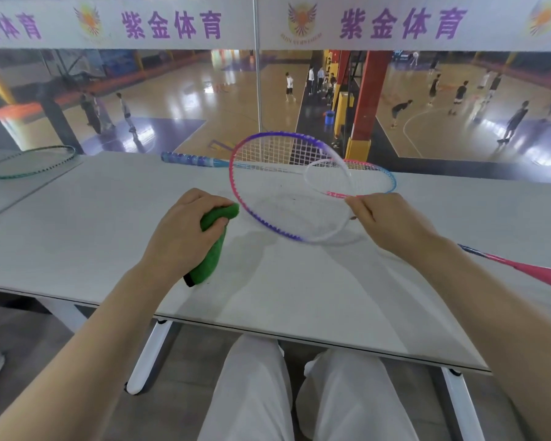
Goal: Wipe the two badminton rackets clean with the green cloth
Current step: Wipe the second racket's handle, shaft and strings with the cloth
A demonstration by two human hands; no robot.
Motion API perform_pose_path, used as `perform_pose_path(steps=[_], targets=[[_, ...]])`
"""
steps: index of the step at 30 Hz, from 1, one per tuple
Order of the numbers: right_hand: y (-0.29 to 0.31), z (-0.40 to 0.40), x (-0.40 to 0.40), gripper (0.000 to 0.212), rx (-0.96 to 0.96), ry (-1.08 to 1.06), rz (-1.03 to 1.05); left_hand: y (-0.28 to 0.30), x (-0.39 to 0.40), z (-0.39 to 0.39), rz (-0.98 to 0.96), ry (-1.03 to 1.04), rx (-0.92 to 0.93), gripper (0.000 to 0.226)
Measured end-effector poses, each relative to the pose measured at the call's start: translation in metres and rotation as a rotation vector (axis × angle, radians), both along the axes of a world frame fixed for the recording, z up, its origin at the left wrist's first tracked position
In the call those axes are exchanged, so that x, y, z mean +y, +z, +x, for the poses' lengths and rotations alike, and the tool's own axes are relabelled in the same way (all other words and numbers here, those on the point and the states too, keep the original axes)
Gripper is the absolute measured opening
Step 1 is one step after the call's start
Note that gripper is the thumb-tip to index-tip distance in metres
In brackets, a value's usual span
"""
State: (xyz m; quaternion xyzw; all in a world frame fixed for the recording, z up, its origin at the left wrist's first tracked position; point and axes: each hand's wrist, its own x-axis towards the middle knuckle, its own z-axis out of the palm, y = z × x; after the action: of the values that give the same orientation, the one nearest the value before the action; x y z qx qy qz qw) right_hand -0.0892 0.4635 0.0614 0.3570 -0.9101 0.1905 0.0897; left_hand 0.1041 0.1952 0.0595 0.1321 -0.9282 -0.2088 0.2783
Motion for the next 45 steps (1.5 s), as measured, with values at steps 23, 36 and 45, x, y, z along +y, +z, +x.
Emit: perform_pose_path(steps=[23, 36, 45], targets=[[-0.037, 0.011, -0.005, 0.051, -0.248, 0.034, 0.049, -0.005, -0.004, -0.015, 0.002, 0.024, -0.144, 0.027], [-0.060, 0.014, -0.007, 0.038, 0.067, 0.005, 0.263, 0.004, 0.018, -0.058, -0.045, -0.042, -0.144, 0.029], [-0.079, 0.015, -0.009, 0.037, 0.122, -0.008, 0.202, -0.018, 0.083, -0.131, -0.251, -0.133, -0.159, 0.030]])
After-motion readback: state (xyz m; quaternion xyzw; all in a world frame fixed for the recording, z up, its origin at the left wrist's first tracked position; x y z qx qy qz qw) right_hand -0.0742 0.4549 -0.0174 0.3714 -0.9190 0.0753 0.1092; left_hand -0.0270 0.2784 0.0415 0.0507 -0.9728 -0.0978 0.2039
